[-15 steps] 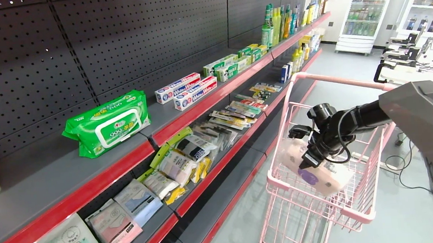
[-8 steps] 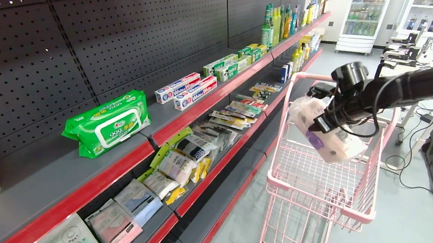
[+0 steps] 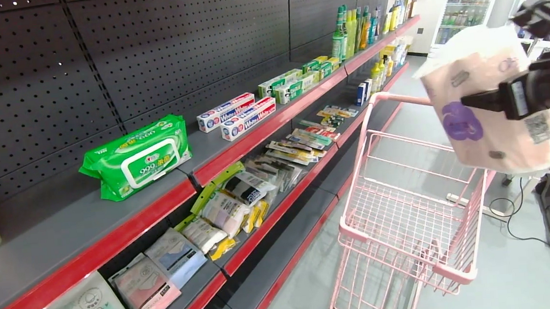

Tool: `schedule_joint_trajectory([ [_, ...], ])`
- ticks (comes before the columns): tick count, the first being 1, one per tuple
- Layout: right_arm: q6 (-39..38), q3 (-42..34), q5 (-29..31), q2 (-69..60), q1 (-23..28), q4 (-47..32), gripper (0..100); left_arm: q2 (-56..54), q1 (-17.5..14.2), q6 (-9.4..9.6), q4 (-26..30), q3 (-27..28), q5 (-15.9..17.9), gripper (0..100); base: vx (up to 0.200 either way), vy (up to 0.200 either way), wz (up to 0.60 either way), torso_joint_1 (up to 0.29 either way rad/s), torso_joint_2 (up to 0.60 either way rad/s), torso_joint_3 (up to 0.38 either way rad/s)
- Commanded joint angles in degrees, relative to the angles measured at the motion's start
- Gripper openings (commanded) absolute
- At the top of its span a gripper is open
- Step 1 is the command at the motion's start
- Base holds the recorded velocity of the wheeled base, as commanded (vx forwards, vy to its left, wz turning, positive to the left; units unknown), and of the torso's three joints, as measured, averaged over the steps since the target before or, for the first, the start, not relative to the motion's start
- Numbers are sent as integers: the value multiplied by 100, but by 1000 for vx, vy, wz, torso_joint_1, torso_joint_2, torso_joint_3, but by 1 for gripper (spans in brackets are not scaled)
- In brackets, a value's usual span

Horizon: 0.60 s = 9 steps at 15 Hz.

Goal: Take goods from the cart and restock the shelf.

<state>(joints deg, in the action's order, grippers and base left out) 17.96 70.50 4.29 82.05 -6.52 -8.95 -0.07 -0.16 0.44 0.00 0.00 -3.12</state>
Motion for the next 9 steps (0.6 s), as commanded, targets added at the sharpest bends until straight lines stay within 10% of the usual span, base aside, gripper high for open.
schedule_joint_trajectory([
  [1,-126,-1486,28,-2616,19,-2,0,7,-2,0,0,0,-4,100,0,0,0,0,0,0],
  [9,164,-2831,142,-4804,1434,-63,0,7,-2,0,0,0,-4,100,0,0,0,5,-8,-5],
])
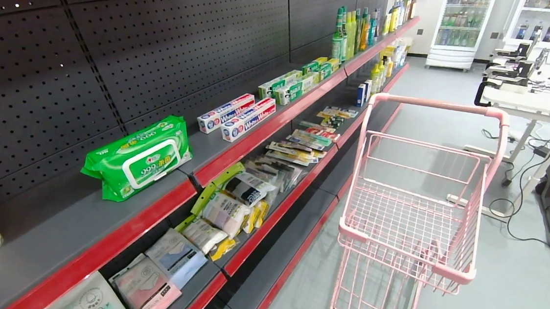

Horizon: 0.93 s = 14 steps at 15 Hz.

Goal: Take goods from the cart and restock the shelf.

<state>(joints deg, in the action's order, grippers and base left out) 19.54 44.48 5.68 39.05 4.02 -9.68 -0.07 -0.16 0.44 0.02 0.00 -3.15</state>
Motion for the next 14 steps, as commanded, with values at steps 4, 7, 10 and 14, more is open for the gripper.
schedule_joint_trajectory([
  [4,32,-537,3,-749,441,10,0,7,-2,0,-2,0,-2,100,0,0,0,156,-342,-183],
  [7,32,-546,12,-679,450,10,0,7,-2,0,-2,0,-2,100,0,0,0,172,-367,-201],
  [10,32,-634,12,-679,468,10,0,7,-2,0,-2,0,-2,100,0,0,0,165,-364,-191],
  [14,41,-634,12,-626,459,45,0,7,-2,0,-2,0,-2,100,0,0,0,168,-340,-182],
])
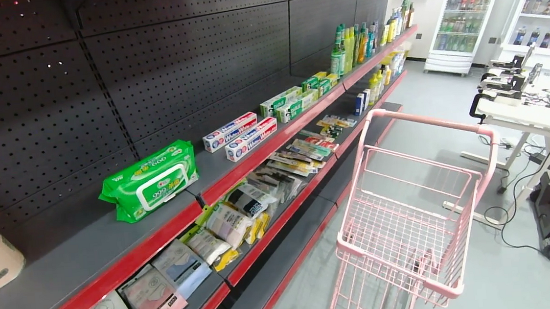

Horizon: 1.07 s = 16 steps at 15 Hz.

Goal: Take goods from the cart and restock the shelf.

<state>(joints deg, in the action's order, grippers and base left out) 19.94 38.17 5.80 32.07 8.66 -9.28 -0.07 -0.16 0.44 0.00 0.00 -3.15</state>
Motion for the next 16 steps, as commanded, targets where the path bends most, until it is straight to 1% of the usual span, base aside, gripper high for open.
schedule_joint_trajectory([
  [1,1,15,0,89,-4,14,0,7,-2,0,0,0,-2,100,0,0,0,159,-339,-173],
  [6,27,42,-18,159,-4,22,0,7,-2,0,0,0,-2,100,0,0,0,148,-300,-154],
  [16,106,6,-44,273,-39,22,0,7,-2,0,0,0,-2,100,0,0,0,91,-185,-94],
])
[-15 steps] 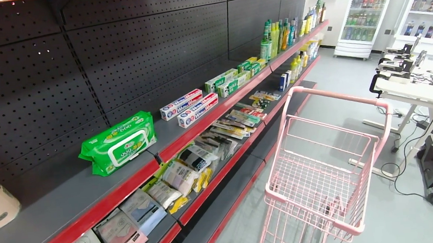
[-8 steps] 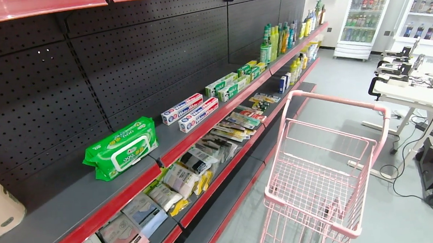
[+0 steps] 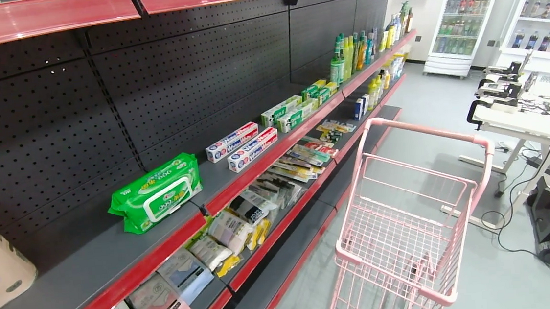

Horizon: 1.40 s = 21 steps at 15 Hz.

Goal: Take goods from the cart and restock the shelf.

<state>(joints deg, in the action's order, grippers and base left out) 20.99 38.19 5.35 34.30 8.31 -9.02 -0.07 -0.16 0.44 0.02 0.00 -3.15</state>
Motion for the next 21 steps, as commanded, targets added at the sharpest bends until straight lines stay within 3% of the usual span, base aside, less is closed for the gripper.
schedule_joint_trajectory([
  [1,1,4,1,59,-5,6,0,7,-2,0,-2,0,-2,100,0,0,0,76,-163,-76],
  [5,54,30,36,94,39,6,0,7,-2,0,-2,0,-2,100,0,0,0,27,-54,-20],
  [21,107,-154,27,-3,30,-30,0,7,-2,0,-11,0,-11,100,0,0,600,1,1,1],
])
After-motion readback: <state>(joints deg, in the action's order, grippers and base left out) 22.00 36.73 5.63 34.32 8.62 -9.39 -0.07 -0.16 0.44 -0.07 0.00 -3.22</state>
